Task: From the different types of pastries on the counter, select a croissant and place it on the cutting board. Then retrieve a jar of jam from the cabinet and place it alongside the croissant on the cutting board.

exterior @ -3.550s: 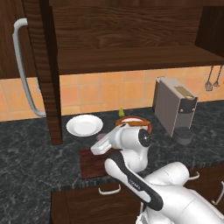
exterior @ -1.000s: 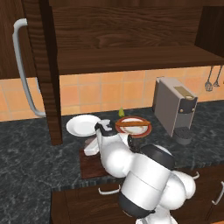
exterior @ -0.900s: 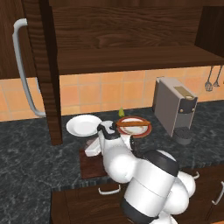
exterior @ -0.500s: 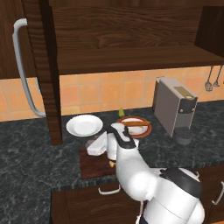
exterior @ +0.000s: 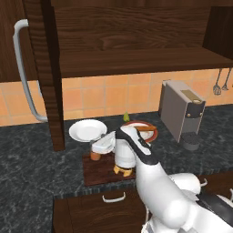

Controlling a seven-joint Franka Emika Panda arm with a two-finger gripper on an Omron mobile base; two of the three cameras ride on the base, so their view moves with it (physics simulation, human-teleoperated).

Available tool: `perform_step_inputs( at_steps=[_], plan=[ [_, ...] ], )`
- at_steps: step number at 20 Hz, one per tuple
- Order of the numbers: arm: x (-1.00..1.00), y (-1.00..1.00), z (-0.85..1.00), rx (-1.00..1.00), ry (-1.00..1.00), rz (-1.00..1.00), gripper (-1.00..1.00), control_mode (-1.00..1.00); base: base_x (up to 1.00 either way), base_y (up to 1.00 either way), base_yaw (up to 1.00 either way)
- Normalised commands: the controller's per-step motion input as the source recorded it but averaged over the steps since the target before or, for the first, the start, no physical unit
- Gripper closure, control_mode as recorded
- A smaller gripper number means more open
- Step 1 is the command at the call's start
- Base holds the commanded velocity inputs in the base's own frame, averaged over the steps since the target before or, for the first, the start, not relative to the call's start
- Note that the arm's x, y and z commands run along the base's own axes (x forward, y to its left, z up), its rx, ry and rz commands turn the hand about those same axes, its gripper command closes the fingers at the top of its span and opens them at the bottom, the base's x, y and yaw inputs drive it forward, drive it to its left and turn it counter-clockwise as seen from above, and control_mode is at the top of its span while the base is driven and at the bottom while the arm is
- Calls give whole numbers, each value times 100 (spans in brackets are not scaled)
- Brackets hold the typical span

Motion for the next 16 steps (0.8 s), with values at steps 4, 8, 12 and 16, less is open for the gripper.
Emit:
perform_step_inputs(
  at_steps=[4, 8, 12, 16],
  plan=[
    [-40, 0, 56, 2, 4, -21, -100, -100, 0, 0, 0],
    [-31, -26, 64, 1, 12, -43, -100, -100, 0, 0, 0],
    [-43, -30, 89, 16, 11, -44, -100, -100, 0, 0, 0],
    [-21, -15, 51, 18, 12, -17, -100, -100, 0, 0, 0]
  ],
)
